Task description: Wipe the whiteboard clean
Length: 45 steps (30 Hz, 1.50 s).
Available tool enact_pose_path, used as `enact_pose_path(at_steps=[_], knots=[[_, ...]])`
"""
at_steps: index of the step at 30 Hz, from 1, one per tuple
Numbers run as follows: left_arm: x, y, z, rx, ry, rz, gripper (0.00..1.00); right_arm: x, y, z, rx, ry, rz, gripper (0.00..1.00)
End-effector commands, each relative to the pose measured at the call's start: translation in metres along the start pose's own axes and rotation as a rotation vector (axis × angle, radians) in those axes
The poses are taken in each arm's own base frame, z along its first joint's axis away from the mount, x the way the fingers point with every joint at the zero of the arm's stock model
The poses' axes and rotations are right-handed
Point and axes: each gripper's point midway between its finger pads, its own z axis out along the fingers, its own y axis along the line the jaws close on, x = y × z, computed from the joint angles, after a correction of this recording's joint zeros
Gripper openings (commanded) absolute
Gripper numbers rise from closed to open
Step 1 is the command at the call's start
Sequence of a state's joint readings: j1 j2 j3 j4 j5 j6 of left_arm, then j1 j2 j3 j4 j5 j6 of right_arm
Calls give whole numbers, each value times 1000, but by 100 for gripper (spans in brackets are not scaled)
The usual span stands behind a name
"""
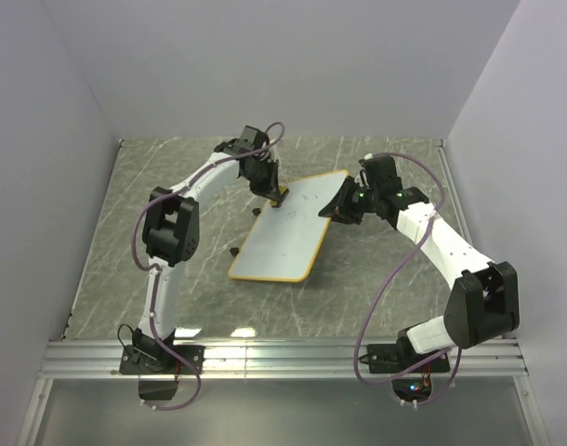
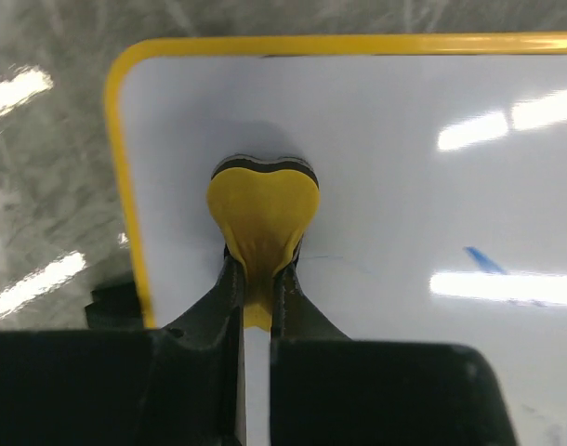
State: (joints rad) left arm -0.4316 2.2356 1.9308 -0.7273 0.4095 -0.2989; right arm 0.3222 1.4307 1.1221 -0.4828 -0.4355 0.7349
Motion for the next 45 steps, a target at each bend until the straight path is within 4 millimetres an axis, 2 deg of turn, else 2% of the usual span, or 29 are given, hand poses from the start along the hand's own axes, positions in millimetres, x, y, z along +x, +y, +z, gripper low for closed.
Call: enact_pose_path(at_steps=[1,2,3,4,5,6,7,10,11,14,17,20,21,23,24,25,26,27,28,30,31,32,33,34,36,40,41,42,45], knots=[[31,-113,-1,192,59,203,0,19,-16,15,53,81,-132,0],[27,-131,-8,217,45,238,0,19,-15,15,52,82,-133,0],[35,-152,-9,244,55,277,0,19,-17,17,56,86,-134,0],[36,-164,-12,261,53,301,0,19,-17,17,58,90,-134,0],[31,-181,-21,289,29,344,0,19,-16,17,57,92,-139,0],[41,-194,-21,302,49,376,0,20,-17,18,59,96,-140,0],[41,-203,-27,314,36,399,0,20,-16,18,58,97,-141,0],[56,-205,-28,312,70,417,0,19,-15,18,57,98,-143,0],[64,-201,-25,302,95,414,0,20,-16,18,60,101,-142,0],[73,-189,-21,252,112,389,0,19,-16,19,59,100,-145,0],[70,-171,-11,196,111,332,0,20,-16,19,56,102,-144,0],[71,-138,8,103,162,236,0,20,-15,19,56,103,-147,0],[70,-119,16,63,180,189,0,20,-15,18,58,103,-148,0],[74,-84,19,-17,217,102,0,19,-14,16,60,96,-153,0],[75,-76,15,-34,211,83,0,19,-15,16,62,96,-152,0],[96,-57,19,-66,256,53,0,19,-15,15,64,93,-152,0],[93,-46,18,-74,230,36,0,19,-15,14,62,91,-149,0],[95,-44,9,-72,211,33,0,20,-15,14,58,94,-144,0],[119,-29,11,-97,260,8,0,21,-12,14,44,99,-125,0],[128,-21,6,-110,255,2,0,20,-7,14,18,91,-112,0],[144,-14,7,-124,289,-15,0,20,-5,15,10,91,-98,0],[150,-14,6,-124,293,-22,0,19,-2,15,-5,94,-93,0],[149,-20,0,-100,274,-21,0,17,2,16,-15,89,-94,0],[157,-19,-2,-100,285,-30,0,15,3,16,-17,87,-91,0],[158,-33,-10,-77,271,-18,0,13,5,17,-20,88,-95,0],[146,-79,-25,4,234,43,0,12,5,19,-18,88,-99,0],[147,-95,-27,32,236,67,0,12,4,20,-18,88,-99,0],[135,-112,-32,69,209,85,0,14,3,20,-19,92,-95,0],[128,-150,-40,152,199,100,0,17,0,21,-19,94,-94,0]])
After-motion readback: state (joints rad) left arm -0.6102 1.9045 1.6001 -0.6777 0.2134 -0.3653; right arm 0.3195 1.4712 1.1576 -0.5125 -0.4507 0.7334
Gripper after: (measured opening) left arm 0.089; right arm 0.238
